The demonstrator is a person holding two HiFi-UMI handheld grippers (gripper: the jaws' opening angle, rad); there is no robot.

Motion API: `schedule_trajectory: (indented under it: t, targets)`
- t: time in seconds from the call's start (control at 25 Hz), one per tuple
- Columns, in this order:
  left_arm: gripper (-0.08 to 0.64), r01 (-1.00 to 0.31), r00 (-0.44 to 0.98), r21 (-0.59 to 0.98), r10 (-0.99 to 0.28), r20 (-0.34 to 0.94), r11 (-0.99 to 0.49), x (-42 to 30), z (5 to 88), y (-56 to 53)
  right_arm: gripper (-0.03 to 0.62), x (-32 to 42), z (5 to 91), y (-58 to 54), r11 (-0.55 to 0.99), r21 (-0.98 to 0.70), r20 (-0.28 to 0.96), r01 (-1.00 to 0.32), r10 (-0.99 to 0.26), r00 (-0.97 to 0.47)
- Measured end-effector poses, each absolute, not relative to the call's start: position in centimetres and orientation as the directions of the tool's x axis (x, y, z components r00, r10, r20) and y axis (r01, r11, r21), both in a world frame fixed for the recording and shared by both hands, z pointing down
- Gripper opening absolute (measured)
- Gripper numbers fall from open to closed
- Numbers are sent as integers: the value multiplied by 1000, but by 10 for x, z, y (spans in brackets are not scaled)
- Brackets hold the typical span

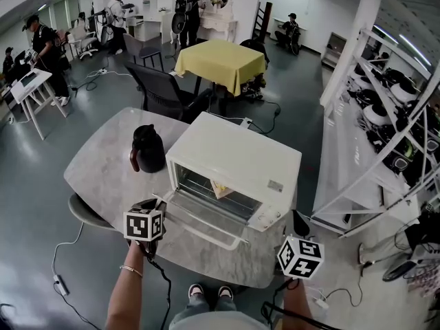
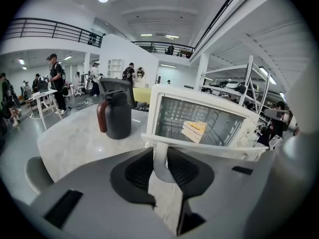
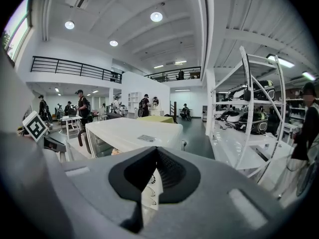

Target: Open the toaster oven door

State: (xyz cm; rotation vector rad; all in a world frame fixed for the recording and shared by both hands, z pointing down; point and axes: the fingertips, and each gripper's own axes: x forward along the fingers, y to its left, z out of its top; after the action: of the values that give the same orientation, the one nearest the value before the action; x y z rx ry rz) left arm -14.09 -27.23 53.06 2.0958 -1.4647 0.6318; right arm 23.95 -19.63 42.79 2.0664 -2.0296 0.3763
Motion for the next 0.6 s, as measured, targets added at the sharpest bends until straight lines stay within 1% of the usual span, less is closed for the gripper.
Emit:
schedule_trajectory:
  t: [0.6]
  targets:
    - [87,-952,294,127,-715,635,-279,-150,550,-253,5,228,437,-191,7,-23,355,-1000,-935,-14]
